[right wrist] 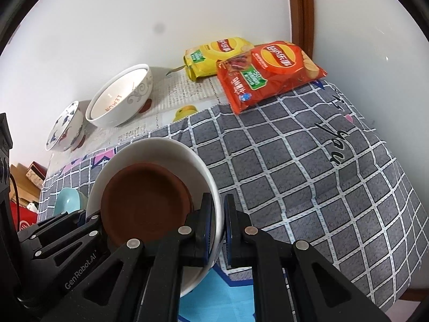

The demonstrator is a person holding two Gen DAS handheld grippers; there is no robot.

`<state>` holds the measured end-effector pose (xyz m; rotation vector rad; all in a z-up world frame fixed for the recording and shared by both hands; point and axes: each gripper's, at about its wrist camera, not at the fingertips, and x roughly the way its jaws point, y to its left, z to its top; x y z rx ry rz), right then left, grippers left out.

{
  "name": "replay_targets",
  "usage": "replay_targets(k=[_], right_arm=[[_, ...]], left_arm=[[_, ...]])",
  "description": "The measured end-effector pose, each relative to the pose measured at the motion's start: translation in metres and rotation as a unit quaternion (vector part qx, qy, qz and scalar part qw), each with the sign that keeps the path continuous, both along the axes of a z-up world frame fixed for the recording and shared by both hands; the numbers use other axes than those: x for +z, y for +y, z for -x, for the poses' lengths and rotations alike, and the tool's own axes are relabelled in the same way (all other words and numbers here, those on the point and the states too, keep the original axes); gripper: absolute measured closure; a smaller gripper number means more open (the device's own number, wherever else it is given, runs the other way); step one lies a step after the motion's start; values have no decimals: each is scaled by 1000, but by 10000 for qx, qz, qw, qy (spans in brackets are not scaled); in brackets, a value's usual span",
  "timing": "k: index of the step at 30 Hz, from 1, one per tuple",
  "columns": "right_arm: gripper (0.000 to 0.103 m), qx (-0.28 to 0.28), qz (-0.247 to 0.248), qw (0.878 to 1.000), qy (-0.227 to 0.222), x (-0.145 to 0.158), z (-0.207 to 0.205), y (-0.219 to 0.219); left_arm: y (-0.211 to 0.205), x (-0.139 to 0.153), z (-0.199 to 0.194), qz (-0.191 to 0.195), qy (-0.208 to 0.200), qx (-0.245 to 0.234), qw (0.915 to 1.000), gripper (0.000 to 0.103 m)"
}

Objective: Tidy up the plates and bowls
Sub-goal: 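Carry the white bowl with nested brown bowls toward the teal plate with the right gripper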

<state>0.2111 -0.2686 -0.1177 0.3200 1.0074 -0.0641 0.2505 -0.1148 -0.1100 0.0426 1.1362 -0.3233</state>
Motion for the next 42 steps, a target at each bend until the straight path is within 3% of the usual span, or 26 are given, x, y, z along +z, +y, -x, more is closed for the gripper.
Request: replay_targets(k=[42], right_arm=[[94, 486, 10, 9987, -129, 12, -19, 71]], left_arm=[[78, 10, -7, 123, -89, 521, 9985, 94]])
